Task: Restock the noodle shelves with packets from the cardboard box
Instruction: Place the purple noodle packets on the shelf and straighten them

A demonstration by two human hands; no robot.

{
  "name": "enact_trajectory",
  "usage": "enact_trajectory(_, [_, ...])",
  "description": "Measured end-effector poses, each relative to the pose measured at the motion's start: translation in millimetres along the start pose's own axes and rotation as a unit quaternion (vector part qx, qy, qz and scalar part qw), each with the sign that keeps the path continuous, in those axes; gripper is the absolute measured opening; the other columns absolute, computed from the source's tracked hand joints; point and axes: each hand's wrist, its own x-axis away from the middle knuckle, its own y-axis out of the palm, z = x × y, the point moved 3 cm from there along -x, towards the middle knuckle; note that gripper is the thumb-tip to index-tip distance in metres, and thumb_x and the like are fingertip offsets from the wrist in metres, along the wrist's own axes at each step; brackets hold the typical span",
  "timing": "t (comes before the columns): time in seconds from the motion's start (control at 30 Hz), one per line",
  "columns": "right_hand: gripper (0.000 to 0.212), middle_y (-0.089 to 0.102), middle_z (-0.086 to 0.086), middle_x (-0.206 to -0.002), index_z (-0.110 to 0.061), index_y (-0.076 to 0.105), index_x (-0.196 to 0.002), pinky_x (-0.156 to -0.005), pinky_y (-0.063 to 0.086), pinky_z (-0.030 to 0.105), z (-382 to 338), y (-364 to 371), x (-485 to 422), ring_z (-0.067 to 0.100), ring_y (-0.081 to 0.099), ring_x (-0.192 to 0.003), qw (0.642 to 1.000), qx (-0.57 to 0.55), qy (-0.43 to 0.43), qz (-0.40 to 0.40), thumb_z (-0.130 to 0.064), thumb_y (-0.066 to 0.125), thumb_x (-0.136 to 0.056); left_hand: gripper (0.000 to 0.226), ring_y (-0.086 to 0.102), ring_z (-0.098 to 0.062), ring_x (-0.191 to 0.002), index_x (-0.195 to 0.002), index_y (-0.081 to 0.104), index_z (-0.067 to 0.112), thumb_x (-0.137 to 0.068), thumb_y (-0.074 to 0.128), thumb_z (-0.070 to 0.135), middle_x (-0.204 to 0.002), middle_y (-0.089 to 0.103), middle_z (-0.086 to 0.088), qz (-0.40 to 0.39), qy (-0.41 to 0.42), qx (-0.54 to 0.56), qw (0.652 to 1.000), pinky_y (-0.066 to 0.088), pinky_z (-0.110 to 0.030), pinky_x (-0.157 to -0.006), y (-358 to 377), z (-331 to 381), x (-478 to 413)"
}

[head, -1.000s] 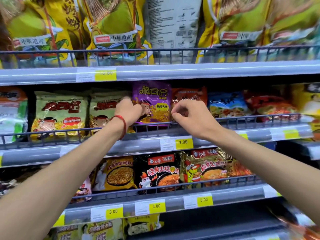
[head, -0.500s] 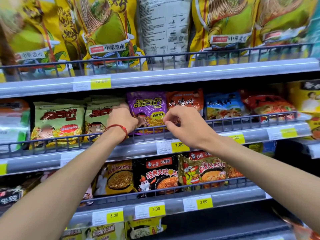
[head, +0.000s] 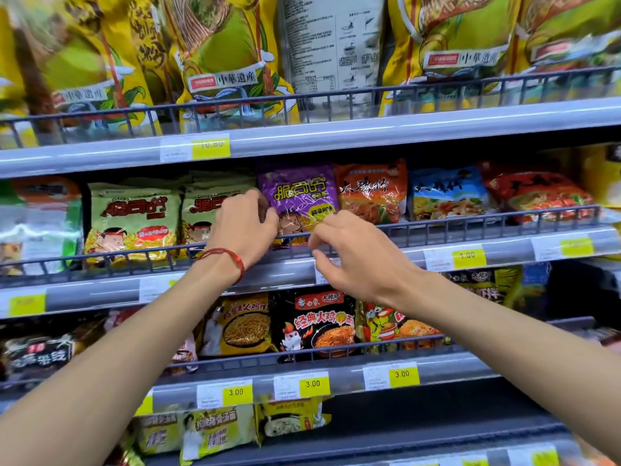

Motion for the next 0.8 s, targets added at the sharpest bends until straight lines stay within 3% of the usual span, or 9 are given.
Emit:
enact_trajectory(0.13, [0.015,0.063,-0.001,-0.092,-0.014,0.065,-0.095,-0.078,0.048,0.038,-22,14,8,0.020,0.052,-0.089,1.000,0.000,-0.021,0.000,-0.025,0.054,-0.091,0.011,0.057,-0.021,-0.090,-0.098,0.058,0.018,-0.094,0.053,0.027,-0.096,0.062,0.000,0.046,0.113,-0.015,0.992,0.050,-0.040,-0.079,-21,-3,41])
enact_trajectory(0.23, [0.020,0.062,0.002,-0.089,-0.014,0.063,-0.092,-0.073,0.048,0.040,-42,31,13,0.023,0.052,-0.086,0.999,0.000,-0.027,-0.023,-0.030,0.051,-0.090,0.014,0.055,-0.020,-0.098,-0.104,0.058,0.017,-0.096,0.052,0.026,-0.102,0.061,0.000,0.043,0.146,-0.053,0.987,0.048,-0.038,-0.081,-34,-17,73])
enact_trajectory(0.5, [0.028,0.060,0.005,-0.081,-0.013,0.062,-0.086,-0.066,0.044,0.040,-137,84,28,0.028,0.054,-0.081,0.994,0.032,-0.070,-0.080,-0.039,0.051,-0.086,0.022,0.060,-0.028,-0.086,-0.095,0.058,0.017,-0.091,0.044,0.034,-0.090,0.063,-0.002,-0.067,0.128,-0.227,0.963,0.049,-0.039,-0.059,-73,-100,179])
enact_trajectory(0.67, [0.035,0.060,0.006,-0.078,-0.013,0.064,-0.084,-0.064,0.042,0.039,-236,133,41,0.029,0.055,-0.080,0.986,0.029,-0.117,-0.115,-0.044,0.048,-0.086,0.017,0.062,-0.028,-0.080,-0.096,0.060,0.017,-0.088,0.055,0.031,-0.086,0.063,-0.001,-0.141,0.114,-0.265,0.947,0.046,-0.035,-0.054,-115,-175,264])
enact_trajectory(0.8, [0.033,0.059,0.006,-0.077,-0.013,0.062,-0.084,-0.065,0.044,0.040,-339,173,61,0.028,0.054,-0.079,0.982,-0.023,-0.119,-0.145,-0.041,0.048,-0.090,0.026,0.063,-0.027,-0.080,-0.092,0.058,0.018,-0.088,0.040,0.036,-0.085,0.061,0.000,-0.205,0.077,-0.255,0.942,0.051,-0.036,-0.055,-158,-239,339])
